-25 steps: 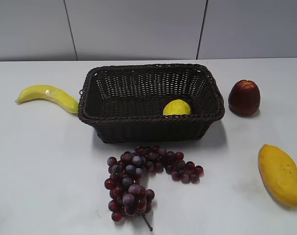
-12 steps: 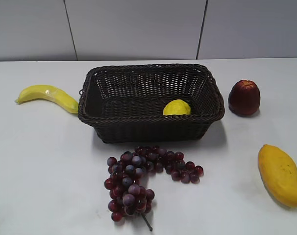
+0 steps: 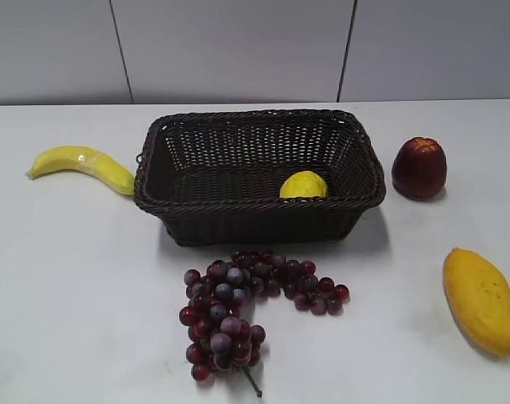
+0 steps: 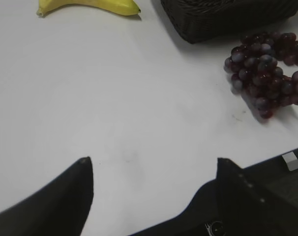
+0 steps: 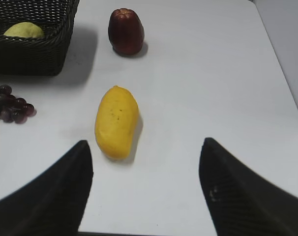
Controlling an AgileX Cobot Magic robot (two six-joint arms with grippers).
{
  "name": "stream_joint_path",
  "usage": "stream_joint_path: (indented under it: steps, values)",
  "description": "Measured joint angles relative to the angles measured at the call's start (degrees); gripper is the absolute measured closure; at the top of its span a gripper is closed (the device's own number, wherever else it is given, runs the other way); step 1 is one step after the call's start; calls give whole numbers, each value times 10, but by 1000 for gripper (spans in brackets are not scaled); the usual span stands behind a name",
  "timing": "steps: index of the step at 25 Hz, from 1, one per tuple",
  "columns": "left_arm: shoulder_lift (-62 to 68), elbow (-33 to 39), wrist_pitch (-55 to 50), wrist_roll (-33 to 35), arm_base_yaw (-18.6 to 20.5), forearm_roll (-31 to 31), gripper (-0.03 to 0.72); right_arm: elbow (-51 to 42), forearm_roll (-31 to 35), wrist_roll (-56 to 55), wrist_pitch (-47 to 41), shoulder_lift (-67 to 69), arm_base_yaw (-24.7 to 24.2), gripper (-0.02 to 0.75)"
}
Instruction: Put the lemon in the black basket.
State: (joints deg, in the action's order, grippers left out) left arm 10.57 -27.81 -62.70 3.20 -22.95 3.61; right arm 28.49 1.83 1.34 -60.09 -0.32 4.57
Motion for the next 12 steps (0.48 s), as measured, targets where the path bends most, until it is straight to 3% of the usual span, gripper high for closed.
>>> stream_joint_path:
  steps: [9, 12]
  values:
    - [-4, 3, 1, 2, 1, 2, 100, 0, 0, 0, 0, 0, 0, 183]
    - [-30, 3, 1, 2, 26, 4, 100, 0, 0, 0, 0, 0, 0, 183]
